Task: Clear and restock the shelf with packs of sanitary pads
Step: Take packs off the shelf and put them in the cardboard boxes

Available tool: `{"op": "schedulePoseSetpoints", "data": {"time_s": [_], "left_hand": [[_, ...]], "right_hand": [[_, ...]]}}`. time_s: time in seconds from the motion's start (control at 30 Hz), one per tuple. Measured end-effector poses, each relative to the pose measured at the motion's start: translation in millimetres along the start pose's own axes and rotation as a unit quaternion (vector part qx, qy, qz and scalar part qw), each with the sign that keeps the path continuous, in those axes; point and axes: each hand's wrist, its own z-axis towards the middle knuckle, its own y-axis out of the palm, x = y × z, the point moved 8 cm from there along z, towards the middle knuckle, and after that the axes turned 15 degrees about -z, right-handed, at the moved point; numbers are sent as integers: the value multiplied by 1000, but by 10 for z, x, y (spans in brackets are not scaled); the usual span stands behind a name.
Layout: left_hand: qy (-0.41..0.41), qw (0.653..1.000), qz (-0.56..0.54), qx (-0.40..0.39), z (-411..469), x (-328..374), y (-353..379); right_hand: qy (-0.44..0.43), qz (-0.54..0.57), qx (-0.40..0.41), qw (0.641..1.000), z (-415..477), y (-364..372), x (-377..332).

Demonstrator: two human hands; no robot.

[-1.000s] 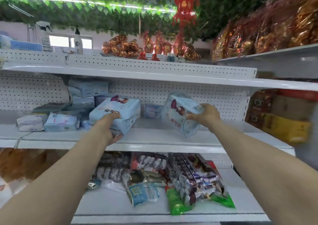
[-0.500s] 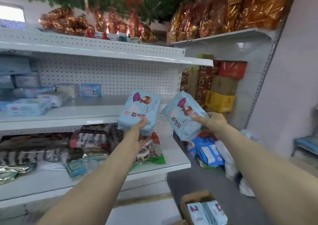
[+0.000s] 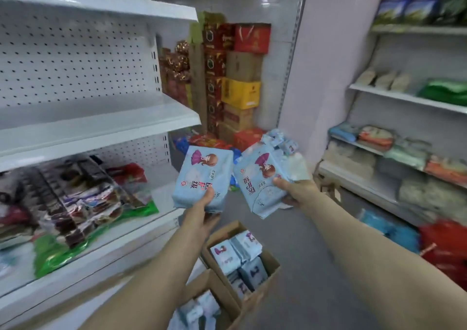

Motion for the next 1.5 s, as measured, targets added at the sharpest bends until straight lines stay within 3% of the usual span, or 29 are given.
{"op": "schedulePoseSetpoints", "data": {"time_s": [0.13,0.4,0.7,0.9,1.1,1.5], "left_hand": [[-77,996,-27,20,639,-617,-55],[-127,978,-2,167,1778,-1294,-437],[-131,947,-12,294,2475,-1896,-891],[-103,917,-70,380,2797,-2528,-1225],[-106,888,-124,430,2937,-3397,-1614],[-162,805,-153,550,3239,-4474,-2604]], "right_hand": [[84,-10,13,996,575,-69,437],[205,-57,-23,977,1804,205,1344],[309,-125,-125,934,2809,602,2241],[294,-172,-235,910,3468,929,2826],[298,-194,-283,891,3879,1111,3481],[385,-197,-285,856,4173,1524,4826]]}}
